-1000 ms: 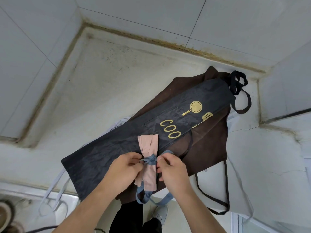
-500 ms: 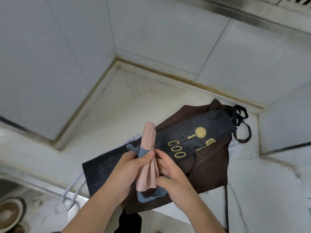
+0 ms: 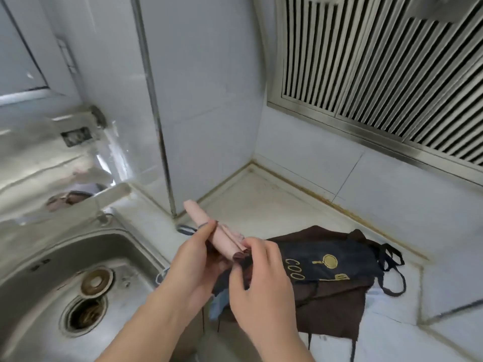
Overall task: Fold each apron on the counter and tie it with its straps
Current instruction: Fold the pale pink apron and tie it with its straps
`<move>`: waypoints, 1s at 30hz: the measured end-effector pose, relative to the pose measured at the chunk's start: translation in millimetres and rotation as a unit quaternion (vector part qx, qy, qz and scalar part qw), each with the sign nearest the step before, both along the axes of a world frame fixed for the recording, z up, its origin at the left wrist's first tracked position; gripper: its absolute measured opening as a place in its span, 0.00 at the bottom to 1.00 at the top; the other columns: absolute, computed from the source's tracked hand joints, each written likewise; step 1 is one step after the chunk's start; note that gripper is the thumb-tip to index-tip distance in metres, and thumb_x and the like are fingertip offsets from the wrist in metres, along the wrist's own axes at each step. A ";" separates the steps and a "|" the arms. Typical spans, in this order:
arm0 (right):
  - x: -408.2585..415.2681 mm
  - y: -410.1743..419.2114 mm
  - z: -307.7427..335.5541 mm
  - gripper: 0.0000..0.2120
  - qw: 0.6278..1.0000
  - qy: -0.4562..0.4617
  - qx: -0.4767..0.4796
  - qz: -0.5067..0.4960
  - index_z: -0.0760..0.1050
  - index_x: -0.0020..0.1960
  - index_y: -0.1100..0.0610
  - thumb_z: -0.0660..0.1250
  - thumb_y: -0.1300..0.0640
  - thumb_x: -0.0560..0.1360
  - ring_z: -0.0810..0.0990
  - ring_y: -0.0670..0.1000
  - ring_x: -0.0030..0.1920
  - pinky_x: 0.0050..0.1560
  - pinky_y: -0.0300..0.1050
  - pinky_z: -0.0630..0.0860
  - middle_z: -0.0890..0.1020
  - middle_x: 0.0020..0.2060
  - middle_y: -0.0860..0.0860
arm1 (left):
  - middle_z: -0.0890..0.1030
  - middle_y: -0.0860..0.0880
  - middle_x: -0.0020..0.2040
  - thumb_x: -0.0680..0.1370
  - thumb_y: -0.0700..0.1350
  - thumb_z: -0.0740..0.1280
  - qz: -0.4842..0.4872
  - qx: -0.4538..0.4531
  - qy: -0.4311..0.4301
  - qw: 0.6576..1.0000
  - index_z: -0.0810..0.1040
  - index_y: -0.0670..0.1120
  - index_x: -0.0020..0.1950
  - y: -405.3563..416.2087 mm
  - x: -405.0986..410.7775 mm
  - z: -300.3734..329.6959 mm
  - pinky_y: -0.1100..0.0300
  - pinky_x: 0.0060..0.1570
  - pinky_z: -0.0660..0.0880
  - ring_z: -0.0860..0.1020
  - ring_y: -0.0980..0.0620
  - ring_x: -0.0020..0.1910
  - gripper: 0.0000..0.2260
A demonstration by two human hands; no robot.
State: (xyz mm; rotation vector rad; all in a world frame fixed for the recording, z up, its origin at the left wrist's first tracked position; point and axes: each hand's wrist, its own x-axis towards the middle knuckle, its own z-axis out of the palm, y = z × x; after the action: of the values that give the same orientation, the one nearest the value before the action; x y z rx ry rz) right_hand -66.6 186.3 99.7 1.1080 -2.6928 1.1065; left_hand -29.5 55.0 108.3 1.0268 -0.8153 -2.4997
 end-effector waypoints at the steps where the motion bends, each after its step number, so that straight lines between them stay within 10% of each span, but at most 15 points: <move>1: 8.2 -0.5 11.7 0.16 1.000 0.015 -0.019 0.013 0.68 0.65 0.41 0.63 0.48 0.79 0.78 0.47 0.48 0.45 0.47 0.79 0.71 0.57 0.39 | 0.85 0.36 0.58 0.84 0.49 0.67 0.007 -0.024 -0.006 1.000 0.77 0.35 0.65 -1.1 16.1 15.1 0.41 0.66 0.78 0.86 0.40 0.55 0.19; 10: 55.2 -18.6 106.5 0.10 0.987 -0.083 -0.098 0.099 0.77 0.42 0.50 0.67 0.55 0.82 0.79 0.44 0.37 0.33 0.37 0.74 0.79 0.32 0.42 | 0.87 0.43 0.44 0.78 0.50 0.75 0.042 -0.195 -0.069 0.977 0.84 0.38 0.59 -41.0 118.5 94.0 0.53 0.44 0.83 0.87 0.45 0.47 0.17; 17: 124.0 -68.8 176.5 0.17 0.862 -0.387 -0.215 0.247 0.80 0.37 0.62 0.70 0.54 0.81 0.69 0.53 0.26 0.32 0.46 0.72 0.69 0.23 0.54 | 0.86 0.42 0.44 0.78 0.67 0.69 -0.055 -0.220 -0.134 0.965 0.83 0.39 0.57 -85.1 210.0 118.2 0.48 0.41 0.84 0.86 0.42 0.40 0.30; 23: 220.8 -145.2 214.9 0.13 0.759 -0.479 -0.246 0.367 0.81 0.62 0.64 0.65 0.62 0.81 0.75 0.52 0.28 0.28 0.44 0.74 0.81 0.37 0.59 | 0.86 0.40 0.47 0.83 0.55 0.67 -0.003 -0.361 -0.080 0.929 0.82 0.40 0.60 -133.1 309.9 144.4 0.44 0.45 0.84 0.85 0.39 0.41 0.18; 30: 334.2 -214.9 227.9 0.16 0.771 -0.415 -0.254 0.411 0.82 0.63 0.62 0.63 0.60 0.79 0.83 0.62 0.52 0.53 0.55 0.80 0.85 0.50 0.63 | 0.86 0.43 0.54 0.83 0.53 0.62 -0.003 -0.503 0.079 0.861 0.84 0.49 0.60 -174.7 452.1 193.7 0.43 0.62 0.80 0.84 0.41 0.55 0.15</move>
State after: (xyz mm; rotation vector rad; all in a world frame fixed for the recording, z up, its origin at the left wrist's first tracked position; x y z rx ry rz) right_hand 267.6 -28.5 327.6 2.0778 -1.8934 2.8085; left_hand 422.6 -119.7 302.0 0.4165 -1.7558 -1.6624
